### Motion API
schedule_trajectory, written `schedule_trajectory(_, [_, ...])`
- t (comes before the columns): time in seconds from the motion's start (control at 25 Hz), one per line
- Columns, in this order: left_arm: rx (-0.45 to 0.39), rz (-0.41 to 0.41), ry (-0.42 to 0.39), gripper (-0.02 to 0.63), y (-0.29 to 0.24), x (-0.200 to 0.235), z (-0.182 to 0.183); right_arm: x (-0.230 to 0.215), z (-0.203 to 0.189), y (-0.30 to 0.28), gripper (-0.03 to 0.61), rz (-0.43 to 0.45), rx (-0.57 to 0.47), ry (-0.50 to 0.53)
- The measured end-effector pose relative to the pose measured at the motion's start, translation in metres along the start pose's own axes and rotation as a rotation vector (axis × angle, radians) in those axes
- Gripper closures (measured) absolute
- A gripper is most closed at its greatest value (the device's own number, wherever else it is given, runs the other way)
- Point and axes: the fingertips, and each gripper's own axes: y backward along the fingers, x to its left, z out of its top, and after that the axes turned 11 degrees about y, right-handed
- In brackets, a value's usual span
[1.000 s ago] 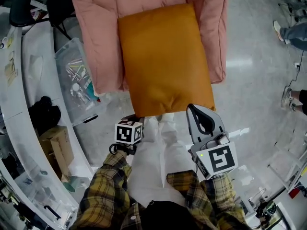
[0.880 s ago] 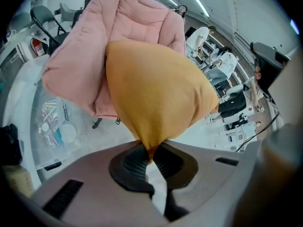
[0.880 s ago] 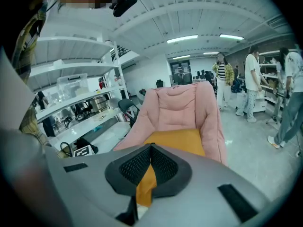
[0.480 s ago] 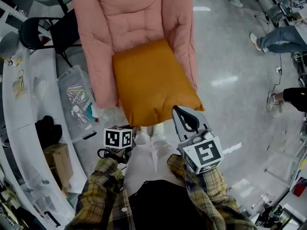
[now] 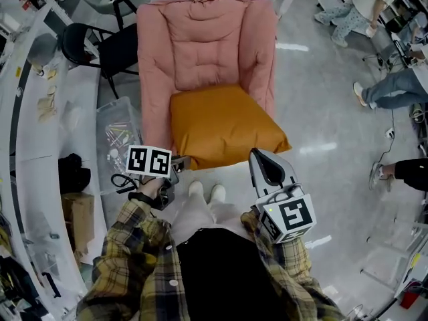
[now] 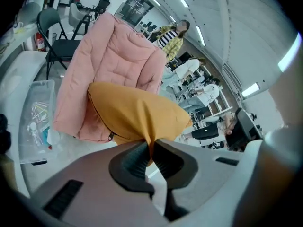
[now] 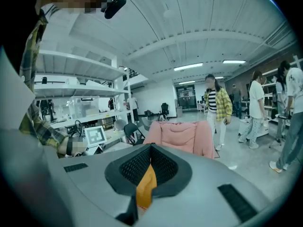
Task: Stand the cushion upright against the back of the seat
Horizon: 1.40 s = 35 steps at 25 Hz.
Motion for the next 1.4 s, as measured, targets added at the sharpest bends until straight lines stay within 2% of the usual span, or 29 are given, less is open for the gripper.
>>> schedule_trajectory(0.36, [-0.111,-0.043,0.02,0.594,0.039,-0.025,0.074,-0.002,0.007,0.001,0.561,0.04,-0.02,0.021])
schedule_trajectory(0.56, [-0.179,-0.047,-0.008,0.592,0.053,-0.033,0.125,-0.007,0.008,-0.021,0.561,0.062,-0.007,0.028])
schedule_trajectory(0.96, [-0.262,0.014,-0.107,0.588,0.059,-0.027,0.25,-0.021,0.023,-0.106,0.561,0.082,0.005,0.041])
schedule_trajectory(1.4, [-0.317,0.067,-0.12,0.586,0.047,-0.011,0.384,-0.053,0.046,-0.206,0.561,0.083,0.034,0.027])
